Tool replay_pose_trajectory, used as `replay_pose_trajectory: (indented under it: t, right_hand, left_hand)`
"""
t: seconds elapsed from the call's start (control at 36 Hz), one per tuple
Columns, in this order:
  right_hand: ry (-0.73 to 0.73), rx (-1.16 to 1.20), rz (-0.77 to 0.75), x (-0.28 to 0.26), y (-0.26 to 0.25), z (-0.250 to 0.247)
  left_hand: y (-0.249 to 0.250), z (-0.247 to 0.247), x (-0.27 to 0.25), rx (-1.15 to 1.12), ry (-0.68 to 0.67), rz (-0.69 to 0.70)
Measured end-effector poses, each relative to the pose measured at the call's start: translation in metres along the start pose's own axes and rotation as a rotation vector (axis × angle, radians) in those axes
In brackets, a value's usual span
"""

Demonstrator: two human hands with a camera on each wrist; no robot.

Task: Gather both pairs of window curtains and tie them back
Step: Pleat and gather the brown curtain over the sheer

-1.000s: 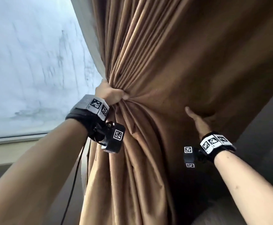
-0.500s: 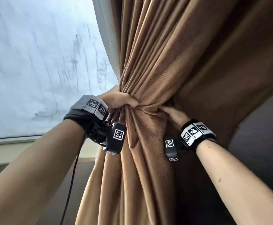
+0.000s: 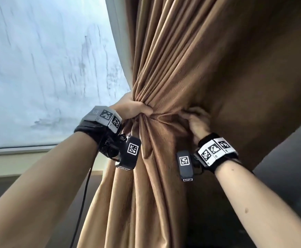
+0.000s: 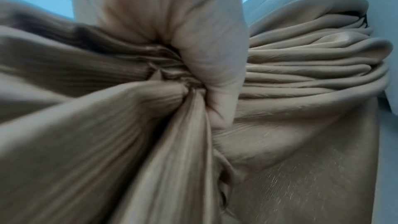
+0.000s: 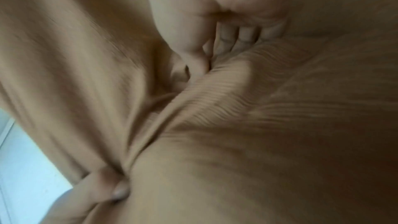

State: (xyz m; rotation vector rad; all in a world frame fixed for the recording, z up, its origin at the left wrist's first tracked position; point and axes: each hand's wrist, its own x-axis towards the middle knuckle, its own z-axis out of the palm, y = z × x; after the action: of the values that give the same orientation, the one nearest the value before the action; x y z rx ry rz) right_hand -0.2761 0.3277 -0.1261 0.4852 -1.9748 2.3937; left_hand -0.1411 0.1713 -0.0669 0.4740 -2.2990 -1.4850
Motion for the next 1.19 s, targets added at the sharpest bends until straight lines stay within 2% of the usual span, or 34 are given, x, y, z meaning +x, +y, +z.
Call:
replay_pose_trajectory:
  t: [0.11, 0.19, 0.28, 0.39, 0.5, 0.61, 0.67, 0.72, 0.75, 0.81, 0.92, 0.97, 1.11, 1.19]
  right_hand:
    - [0.264, -0.026, -0.065, -0.004, 0.003, -0.017]
    - [0.356, -0.109, -0.152, -0.011, 0.006, -0.029]
    - [0.253, -0.167, -0.259, -0.032, -0.006, -0.032]
    - [0.027, -0.203, -0.236, -0.057, -0.014, -0.016]
    - [-0.094, -0.167, -0.215, -0.073, -0.023, -0.001]
    - [-0.104, -0.335, -0.272, -0.075, -0.016, 0.013]
    - [-0.057, -0.483, -0.357, -0.073, -0.005, 0.021]
    - [-0.077, -0.564, -0.395, -0.074, 0.001, 0.029]
    - [-0.085, -0.584, -0.361, -0.073, 0.003, 0.032]
    - [-0.121, -0.56, -0.243, -0.07, 0.004, 0.037]
    - [-0.203, -0.413, -0.114, -0.056, 0.017, 0.035]
    - [-0.232, -0.346, -0.026, -0.058, 0.01, 0.03]
    - [-0.265, -0.168, 0.051, -0.053, 0.007, 0.017]
    - [-0.284, -0.023, 0.135, -0.062, -0.011, 0.011]
  left_hand:
    - [-0.003, 0.011, 0.007, -0.048, 0.097, 0.008]
    - [-0.006, 0.02, 0.012, -0.056, 0.169, 0.001]
    - [-0.009, 0.03, 0.016, -0.063, 0.237, 0.017]
    - [-0.01, 0.042, 0.017, -0.047, 0.301, 0.034]
    - [-0.011, 0.045, 0.016, -0.033, 0.304, 0.048]
    - [-0.013, 0.038, 0.016, -0.045, 0.214, 0.05]
    - [-0.014, 0.031, 0.016, -0.101, 0.094, 0.01]
    - [-0.015, 0.025, 0.016, -0.157, -0.066, -0.024]
    - [-0.013, 0.023, 0.012, -0.153, -0.121, -0.021]
    - [-0.008, 0.025, 0.005, -0.101, -0.111, 0.014]
    - [-0.006, 0.038, 0.0, -0.083, 0.131, 0.083]
    - [-0.006, 0.042, 0.0, -0.074, 0.192, 0.087]
    - [-0.003, 0.052, 0.0, 0.06, 0.299, 0.048]
    - [0.003, 0.056, -0.001, 0.1, 0.344, 0.017]
